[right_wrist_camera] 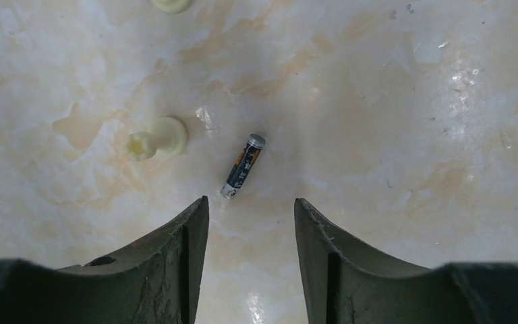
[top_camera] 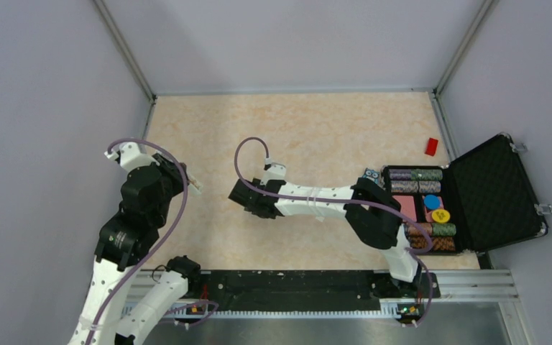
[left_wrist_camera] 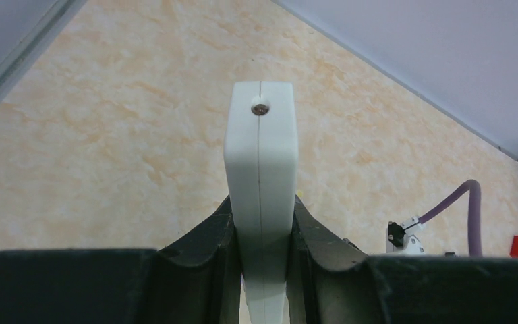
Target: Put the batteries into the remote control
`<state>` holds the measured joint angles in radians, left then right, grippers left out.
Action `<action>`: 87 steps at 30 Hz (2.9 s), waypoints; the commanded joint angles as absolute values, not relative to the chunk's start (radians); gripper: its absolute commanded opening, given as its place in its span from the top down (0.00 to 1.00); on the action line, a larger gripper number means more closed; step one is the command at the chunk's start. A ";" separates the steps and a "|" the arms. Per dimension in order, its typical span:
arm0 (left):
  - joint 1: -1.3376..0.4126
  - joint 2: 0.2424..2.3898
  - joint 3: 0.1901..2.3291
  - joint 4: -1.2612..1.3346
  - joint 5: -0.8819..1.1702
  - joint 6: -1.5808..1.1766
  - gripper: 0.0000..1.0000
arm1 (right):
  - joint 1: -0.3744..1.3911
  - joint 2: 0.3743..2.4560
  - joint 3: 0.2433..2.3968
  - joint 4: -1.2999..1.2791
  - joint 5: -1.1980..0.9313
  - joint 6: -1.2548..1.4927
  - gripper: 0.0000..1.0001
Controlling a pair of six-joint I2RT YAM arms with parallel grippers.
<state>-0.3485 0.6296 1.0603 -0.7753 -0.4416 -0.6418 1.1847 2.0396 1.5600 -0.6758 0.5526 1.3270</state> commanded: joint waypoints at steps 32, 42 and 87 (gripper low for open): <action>-0.346 0.617 1.072 -0.699 -0.448 -0.583 1.00 | 1.224 2.296 1.839 -0.939 0.764 1.264 0.66; -0.347 0.621 1.068 -0.693 -0.430 -0.591 1.00 | 1.224 2.190 1.678 -0.789 0.663 1.149 0.73; -0.346 0.894 0.638 0.205 0.625 -1.072 1.00 | 1.021 1.213 1.350 -0.603 0.133 0.642 0.99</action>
<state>-0.3477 0.8665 0.6975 -0.0555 0.4767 -0.9035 1.0233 1.1870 1.2716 -0.5381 0.2722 0.6537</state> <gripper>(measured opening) 0.288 0.056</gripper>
